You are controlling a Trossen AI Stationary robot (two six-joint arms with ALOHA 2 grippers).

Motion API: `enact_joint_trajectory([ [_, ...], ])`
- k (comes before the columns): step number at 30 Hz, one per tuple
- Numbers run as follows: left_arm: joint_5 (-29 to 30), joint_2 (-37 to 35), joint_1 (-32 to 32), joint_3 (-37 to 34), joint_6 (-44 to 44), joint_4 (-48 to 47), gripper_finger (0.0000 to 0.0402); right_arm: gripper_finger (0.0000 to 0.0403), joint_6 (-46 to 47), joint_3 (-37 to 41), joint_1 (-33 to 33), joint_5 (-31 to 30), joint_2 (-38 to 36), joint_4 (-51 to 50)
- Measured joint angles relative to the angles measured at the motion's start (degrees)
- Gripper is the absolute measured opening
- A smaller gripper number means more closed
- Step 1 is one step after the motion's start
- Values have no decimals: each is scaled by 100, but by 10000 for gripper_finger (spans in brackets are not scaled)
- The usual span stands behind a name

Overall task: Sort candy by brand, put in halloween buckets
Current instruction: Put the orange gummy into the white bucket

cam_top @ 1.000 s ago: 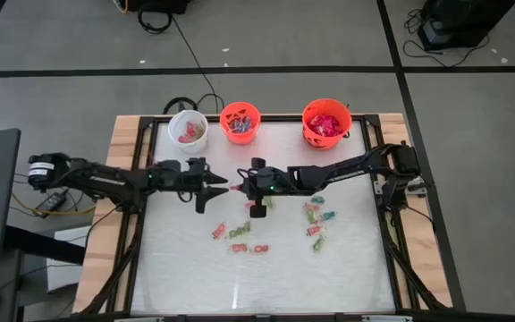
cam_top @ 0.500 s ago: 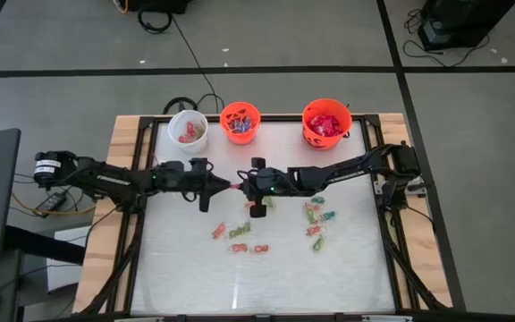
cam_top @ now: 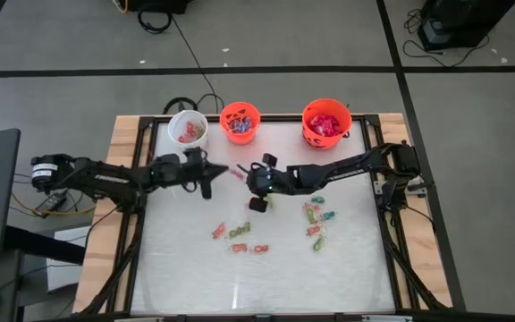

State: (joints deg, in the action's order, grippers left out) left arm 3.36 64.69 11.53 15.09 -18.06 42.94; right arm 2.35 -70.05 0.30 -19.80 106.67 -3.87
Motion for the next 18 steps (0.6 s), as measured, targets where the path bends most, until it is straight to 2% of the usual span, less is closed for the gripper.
enact_joint_trajectory([
  [4,491,-111,512,0,-18,-68,2,119,326,21,-4,-19,15,-385],
  [8,517,-225,955,103,-18,-151,1,133,363,16,4,-23,7,-362],
  [11,541,-367,1234,291,-11,-643,1,135,509,16,4,-21,7,-353],
  [14,550,-613,1454,681,424,-1539,1,135,546,16,4,-15,7,-351],
  [18,963,-985,1671,1496,964,-3601,2,135,554,16,-7,-10,7,-346],
])
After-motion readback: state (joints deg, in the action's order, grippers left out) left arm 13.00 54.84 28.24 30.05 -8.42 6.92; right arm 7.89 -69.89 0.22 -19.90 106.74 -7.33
